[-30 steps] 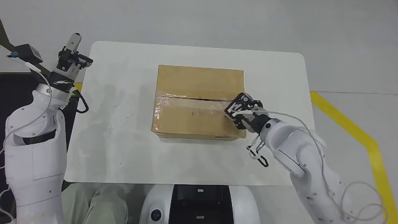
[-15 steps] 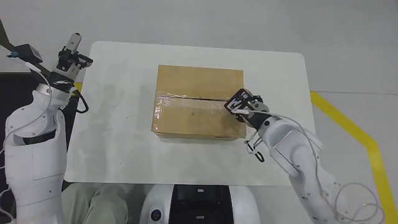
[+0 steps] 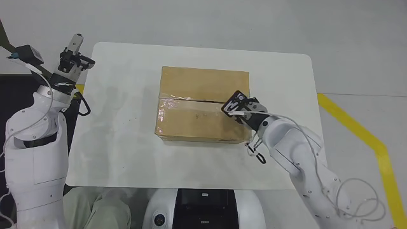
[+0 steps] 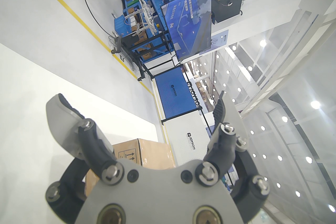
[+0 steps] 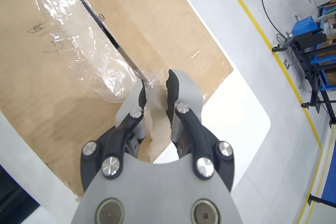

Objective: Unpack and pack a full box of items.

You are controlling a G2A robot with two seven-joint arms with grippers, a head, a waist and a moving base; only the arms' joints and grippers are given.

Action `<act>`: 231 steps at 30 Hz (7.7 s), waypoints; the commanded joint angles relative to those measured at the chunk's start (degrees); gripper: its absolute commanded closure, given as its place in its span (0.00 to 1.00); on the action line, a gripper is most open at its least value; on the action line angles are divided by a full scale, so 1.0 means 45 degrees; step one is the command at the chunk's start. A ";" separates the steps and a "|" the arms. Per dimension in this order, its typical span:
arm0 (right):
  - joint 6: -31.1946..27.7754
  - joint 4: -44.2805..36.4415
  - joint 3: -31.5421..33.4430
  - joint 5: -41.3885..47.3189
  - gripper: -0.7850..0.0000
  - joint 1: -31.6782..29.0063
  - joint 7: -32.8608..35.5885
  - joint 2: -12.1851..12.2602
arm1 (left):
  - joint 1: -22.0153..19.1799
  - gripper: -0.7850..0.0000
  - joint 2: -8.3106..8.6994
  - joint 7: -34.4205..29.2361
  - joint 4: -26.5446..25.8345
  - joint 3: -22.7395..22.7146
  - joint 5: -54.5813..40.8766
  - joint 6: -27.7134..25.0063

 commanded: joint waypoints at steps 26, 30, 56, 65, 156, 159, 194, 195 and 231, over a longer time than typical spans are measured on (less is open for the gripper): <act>0.1939 -0.2087 0.1074 0.0442 1.00 -0.1652 -0.2325 0.0022 | 0.0000 0.00 0.0000 0.0000 0.0000 0.0000 0.0000 0.0000; 0.2236 -0.2104 0.1394 0.0805 1.00 -0.1918 -0.3090 0.0021 | 0.0000 0.00 0.0000 0.0000 0.0000 0.0000 0.0000 0.0000; 0.3145 -0.1309 0.2032 0.1677 1.00 -0.2894 -0.4348 -0.0006 | 0.0000 0.00 0.0000 0.0000 0.0000 0.0000 0.0000 0.0000; 0.3599 -0.1230 0.2215 0.1334 1.00 -0.3430 -0.3760 0.0011 | 0.0000 0.00 0.0000 0.0000 0.0000 0.0000 0.0000 0.0000; 0.3303 0.0225 -0.2347 0.3343 1.00 0.0304 -0.2204 -0.1086 | 0.0000 0.00 0.0000 0.0000 0.0000 0.0000 0.0000 0.0000; 0.3476 0.0460 -0.2807 0.3792 1.00 0.0505 -0.2114 -0.1214 | 0.0000 0.00 0.0000 0.0000 0.0000 0.0000 0.0000 0.0000; 0.3989 0.2658 -0.1474 1.2327 1.00 0.2770 0.2469 -0.1458 | 0.0000 0.00 0.0000 0.0000 0.0000 0.0000 0.0000 0.0000; 0.3989 0.2658 -0.1474 1.2327 1.00 0.2770 0.2469 -0.1458 | 0.0000 0.00 0.0000 0.0000 0.0000 0.0000 0.0000 0.0000; 0.8597 0.4761 -0.1480 1.5820 1.00 0.4107 0.2743 -0.1673 | 0.0000 0.00 0.0000 0.0000 0.0000 0.0000 0.0000 0.0000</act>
